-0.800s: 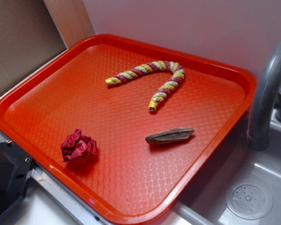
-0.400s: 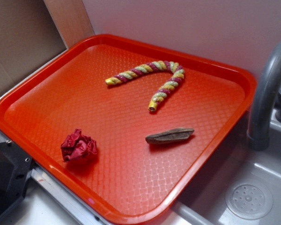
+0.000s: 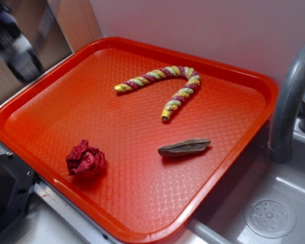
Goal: Grab the wood chip.
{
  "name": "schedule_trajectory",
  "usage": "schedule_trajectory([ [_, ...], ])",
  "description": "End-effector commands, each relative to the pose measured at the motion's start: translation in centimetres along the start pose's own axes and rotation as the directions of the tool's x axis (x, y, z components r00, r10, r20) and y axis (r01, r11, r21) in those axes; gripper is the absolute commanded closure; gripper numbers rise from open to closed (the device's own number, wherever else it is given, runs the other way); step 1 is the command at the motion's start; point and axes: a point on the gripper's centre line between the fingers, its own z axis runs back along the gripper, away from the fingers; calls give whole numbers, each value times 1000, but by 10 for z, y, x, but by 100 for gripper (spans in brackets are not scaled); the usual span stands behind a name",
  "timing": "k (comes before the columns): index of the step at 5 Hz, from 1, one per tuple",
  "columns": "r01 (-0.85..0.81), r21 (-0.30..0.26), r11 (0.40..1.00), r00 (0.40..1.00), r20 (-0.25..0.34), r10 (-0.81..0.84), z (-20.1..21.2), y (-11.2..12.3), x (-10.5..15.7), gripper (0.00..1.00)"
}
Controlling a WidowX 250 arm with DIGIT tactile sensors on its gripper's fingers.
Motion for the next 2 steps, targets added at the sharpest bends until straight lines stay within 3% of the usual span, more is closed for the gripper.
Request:
schedule_trajectory([
  [1,83,-57,995,992,103,-77,-52,-17,29,0],
  [2,153,-38,988,980,133,-146,-82,-28,47,0],
])
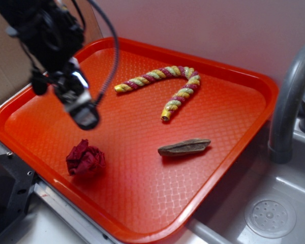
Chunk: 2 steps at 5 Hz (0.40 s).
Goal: Grab the wood chip.
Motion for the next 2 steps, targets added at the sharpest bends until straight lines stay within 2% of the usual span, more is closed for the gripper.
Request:
schedule_trajectory([
  [1,-25,49,998,999,23,24,-67,-21,15,0],
  [2,31,64,997,999,35,-33,-74,-41,17,0],
])
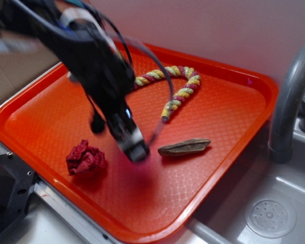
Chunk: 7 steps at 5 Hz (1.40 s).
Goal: Grab the wood chip.
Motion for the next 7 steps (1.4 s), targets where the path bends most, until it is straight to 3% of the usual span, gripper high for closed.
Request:
schedule_trajectory([
  [1,151,10,989,988,41,-151,10,-39,12,0],
  [4,151,10,989,988,41,-151,10,-39,12,0],
  [6,190,38,981,981,40,-191,-40,-39,42,0],
  [7,190,30,981,981,34,-191,-46,-40,47,22],
])
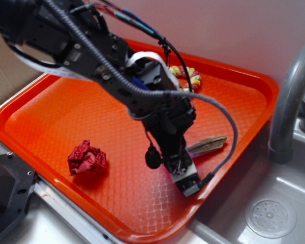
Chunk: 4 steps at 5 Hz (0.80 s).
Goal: Grab the wood chip.
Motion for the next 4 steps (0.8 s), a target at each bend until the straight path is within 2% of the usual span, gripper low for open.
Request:
schedule_trajectory([
  [1,-3,-10,1000,1000,-15,3,-10,-3,-1,100],
  [2,-22,1,1000,1000,-17,22,-7,4,-3,100],
  [3,-71,17,997,997,-21,71,25,16,-10,100],
  [4,-177,20,984,984,-22,178,85,40,-38,100],
])
